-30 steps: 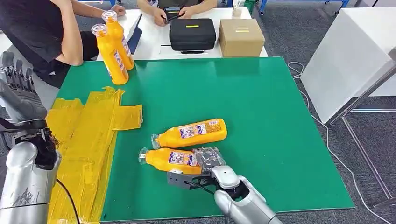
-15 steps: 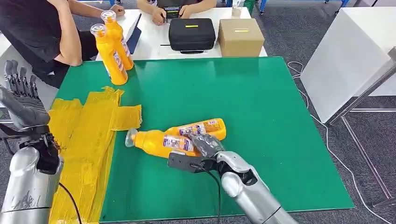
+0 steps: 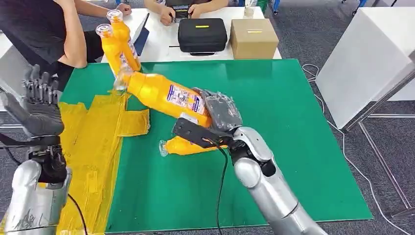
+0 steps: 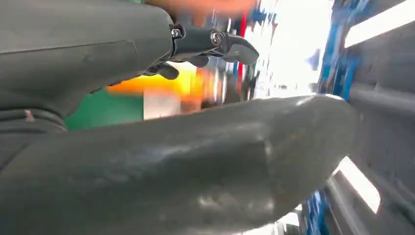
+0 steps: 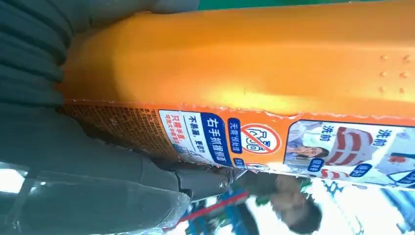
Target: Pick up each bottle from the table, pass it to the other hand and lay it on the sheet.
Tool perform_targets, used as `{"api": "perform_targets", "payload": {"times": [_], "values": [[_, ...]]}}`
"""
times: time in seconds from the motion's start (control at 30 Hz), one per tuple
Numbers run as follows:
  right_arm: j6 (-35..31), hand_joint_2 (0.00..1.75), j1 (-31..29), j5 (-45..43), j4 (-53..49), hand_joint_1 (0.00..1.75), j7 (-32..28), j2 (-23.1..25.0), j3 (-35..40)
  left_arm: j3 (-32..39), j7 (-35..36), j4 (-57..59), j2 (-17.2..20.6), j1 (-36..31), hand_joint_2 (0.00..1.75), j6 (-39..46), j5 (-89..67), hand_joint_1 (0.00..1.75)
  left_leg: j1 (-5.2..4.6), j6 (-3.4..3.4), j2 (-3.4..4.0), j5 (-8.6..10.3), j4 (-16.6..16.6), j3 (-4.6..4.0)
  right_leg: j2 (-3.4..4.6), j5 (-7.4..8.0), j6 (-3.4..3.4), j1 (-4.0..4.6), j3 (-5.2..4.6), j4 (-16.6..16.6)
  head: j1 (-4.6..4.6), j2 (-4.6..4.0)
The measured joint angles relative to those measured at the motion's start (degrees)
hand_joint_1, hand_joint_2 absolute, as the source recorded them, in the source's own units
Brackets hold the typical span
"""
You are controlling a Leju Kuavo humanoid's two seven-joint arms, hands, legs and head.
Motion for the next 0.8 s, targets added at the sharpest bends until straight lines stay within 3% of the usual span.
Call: {"api": "perform_targets", "payload": {"times": [0.37,0.4,0.8], "values": [[-1.2,1.75,-1.7,0.7,1.2,1.75,0.3,2.0,-0.8,-4.0,0.8,0.0,-1.5,-2.1,0.0,-0.3,2.3,0.0,0.05,-0.01,0.03,-0.01,0.0,-0.01,0.01,-0.01,0.0,0.01,-0.03,0.0,-0.02,-0.02],[-1.2,1.75,-1.7,0.8,1.3,1.75,0.3,2.0,-0.8,-4.1,0.9,0.0,-1.6,-2.1,1.75,-0.6,2.8,0.0,0.05,-0.01,0.03,-0.01,0.0,-0.02,0.01,-0.01,0.0,0.01,-0.04,0.0,-0.02,-0.02],[-7.2,1.75,-9.3,-3.0,15.5,1.75,0.0,7.1,2.4,-11.4,7.7,-3.4,-5.0,-3.0,1.75,-2.8,16.6,0.0,0.03,0.01,0.0,0.01,0.0,-0.06,0.0,0.01,0.02,-0.01,-0.05,0.0,-0.02,-0.02]]}}
